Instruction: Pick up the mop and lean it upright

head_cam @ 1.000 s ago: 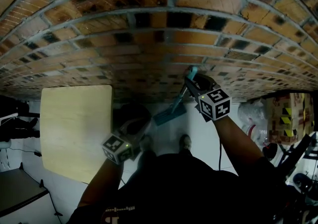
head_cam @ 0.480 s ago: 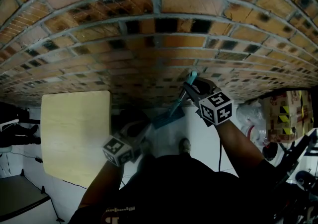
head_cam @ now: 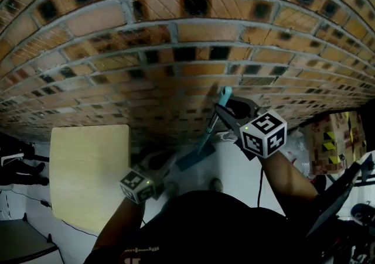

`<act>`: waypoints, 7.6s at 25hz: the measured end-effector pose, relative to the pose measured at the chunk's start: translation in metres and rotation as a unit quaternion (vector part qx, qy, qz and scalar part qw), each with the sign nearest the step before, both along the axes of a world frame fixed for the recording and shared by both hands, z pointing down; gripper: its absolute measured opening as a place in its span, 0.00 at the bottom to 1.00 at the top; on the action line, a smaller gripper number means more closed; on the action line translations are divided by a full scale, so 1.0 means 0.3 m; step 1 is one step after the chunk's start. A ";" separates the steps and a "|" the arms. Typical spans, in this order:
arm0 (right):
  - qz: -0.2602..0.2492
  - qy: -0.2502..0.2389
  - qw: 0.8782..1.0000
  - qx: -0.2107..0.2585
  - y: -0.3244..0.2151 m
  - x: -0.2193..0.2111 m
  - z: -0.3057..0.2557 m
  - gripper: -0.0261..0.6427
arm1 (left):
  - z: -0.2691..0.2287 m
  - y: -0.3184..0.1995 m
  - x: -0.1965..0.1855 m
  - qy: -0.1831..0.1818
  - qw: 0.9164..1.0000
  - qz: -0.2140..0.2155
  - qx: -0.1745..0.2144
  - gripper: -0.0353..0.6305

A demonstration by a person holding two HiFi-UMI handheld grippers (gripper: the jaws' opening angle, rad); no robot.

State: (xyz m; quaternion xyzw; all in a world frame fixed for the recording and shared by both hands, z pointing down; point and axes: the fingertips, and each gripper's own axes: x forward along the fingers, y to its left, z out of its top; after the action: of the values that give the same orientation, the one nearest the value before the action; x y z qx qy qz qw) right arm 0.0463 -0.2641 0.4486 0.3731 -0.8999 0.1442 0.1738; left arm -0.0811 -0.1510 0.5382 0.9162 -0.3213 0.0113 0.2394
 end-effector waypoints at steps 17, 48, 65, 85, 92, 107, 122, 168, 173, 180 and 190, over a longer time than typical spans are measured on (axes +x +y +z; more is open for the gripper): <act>-0.037 -0.035 0.997 0.054 0.079 -0.004 -0.473 0.21 | -0.366 -0.082 -0.045 0.016 0.996 -0.005 0.091 0.05; -0.087 -0.096 0.984 0.123 0.167 -0.032 -1.022 0.21 | -0.873 -0.079 -0.050 0.031 0.987 0.052 0.147 0.05; -0.116 -0.111 0.967 0.197 0.159 -0.031 -1.533 0.20 | -1.359 -0.066 -0.024 0.043 0.968 0.093 0.230 0.05; -0.108 -0.128 0.961 0.219 0.120 -0.058 -1.687 0.21 | -1.466 -0.072 -0.026 0.042 0.966 0.085 0.241 0.05; -0.111 -0.129 0.960 0.222 0.125 -0.058 -1.683 0.21 | -1.462 -0.046 -0.017 0.031 0.959 0.103 0.263 0.05; -0.110 -0.126 0.960 0.225 0.135 -0.059 -1.691 0.21 | -1.458 -0.054 -0.008 0.044 0.962 0.105 0.248 0.05; -0.115 -0.128 0.959 0.224 0.160 -0.078 -1.681 0.21 | -1.320 -0.118 0.203 0.003 0.964 0.136 0.228 0.17; -0.104 -0.221 0.968 0.050 0.252 0.340 -0.389 0.28 | -0.187 -0.276 0.482 -0.183 0.964 0.159 0.108 0.22; -0.020 -0.211 0.974 0.073 0.236 0.450 -0.164 0.25 | -0.016 -0.299 0.484 -0.196 0.961 0.167 0.097 0.22; 0.055 -0.175 0.982 0.043 0.230 0.534 0.103 0.24 | 0.222 -0.306 0.485 -0.201 0.961 0.178 0.073 0.22; 0.052 -0.164 0.985 -0.024 0.258 0.489 0.349 0.24 | 0.479 -0.346 0.486 -0.202 0.958 0.193 0.070 0.22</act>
State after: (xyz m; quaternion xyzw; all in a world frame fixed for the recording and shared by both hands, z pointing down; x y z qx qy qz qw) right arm 0.1930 -0.1868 0.5534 0.3862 -0.8920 0.2335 0.0252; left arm 0.0647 -0.2548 0.6819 0.9538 -0.1801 0.2199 0.0979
